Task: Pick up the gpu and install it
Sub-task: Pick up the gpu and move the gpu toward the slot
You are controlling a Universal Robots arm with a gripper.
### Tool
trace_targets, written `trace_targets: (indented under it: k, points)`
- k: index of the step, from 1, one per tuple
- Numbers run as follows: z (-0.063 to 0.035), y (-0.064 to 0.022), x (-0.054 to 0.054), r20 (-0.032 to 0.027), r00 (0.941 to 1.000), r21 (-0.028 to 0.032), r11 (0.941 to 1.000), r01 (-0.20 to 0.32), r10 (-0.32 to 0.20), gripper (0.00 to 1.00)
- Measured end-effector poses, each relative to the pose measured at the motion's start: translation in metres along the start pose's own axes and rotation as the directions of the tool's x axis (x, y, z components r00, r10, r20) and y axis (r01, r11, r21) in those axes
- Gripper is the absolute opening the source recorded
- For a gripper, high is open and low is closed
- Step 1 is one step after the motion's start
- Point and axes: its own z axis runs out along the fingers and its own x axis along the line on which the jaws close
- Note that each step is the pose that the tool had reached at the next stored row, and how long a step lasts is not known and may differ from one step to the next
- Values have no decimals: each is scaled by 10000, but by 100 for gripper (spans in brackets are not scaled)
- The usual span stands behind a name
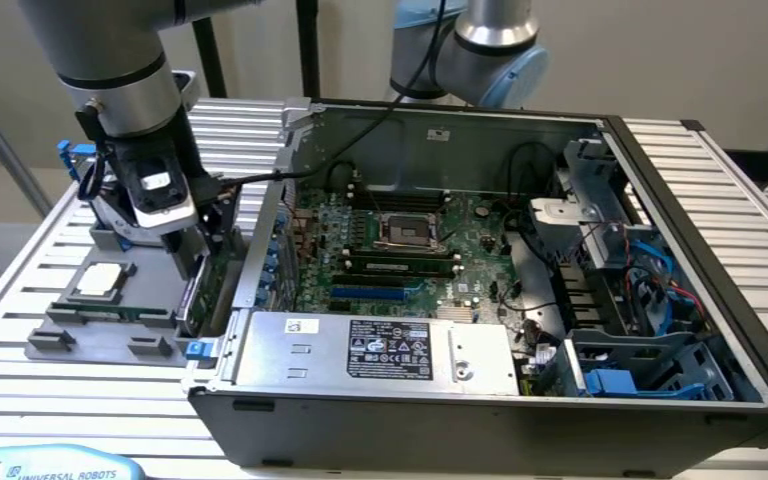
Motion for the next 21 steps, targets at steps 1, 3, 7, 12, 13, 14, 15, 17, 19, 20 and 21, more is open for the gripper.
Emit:
trace_targets:
  k: [1, 3, 7, 12, 13, 14, 15, 17, 19, 20, 21]
  points:
    - [18, -1, 0, -1, 10000, -1, 10000, 10, -10, 54]
    - [55, -3, 1, -3, 10000, 0, 10000, 34, -34, 54]
    - [127, -10, 2, -4, 10000, -2, 10000, 87, -87, 54]
    - [186, -35, 3, 76, 9999, -7, 9999, 101, -101, 54]
    - [190, -37, 2, 94, 9999, -9, 9999, 102, -102, 54]
    - [193, -39, 1, 106, 9999, -9, 9999, 103, -103, 54]
    - [195, -39, 1, 108, 9999, -9, 9999, 102, -102, 54]
    - [203, -42, 2, 110, 9999, -7, 10000, 59, -59, 54]
    - [214, -43, 2, 116, 9999, -4, 10000, -71, 72, 54]
    - [219, -44, 2, 120, 9998, -1, 9999, -148, 148, 54]
    - [223, -44, 2, 121, 9997, 0, 9998, -206, 206, 54]
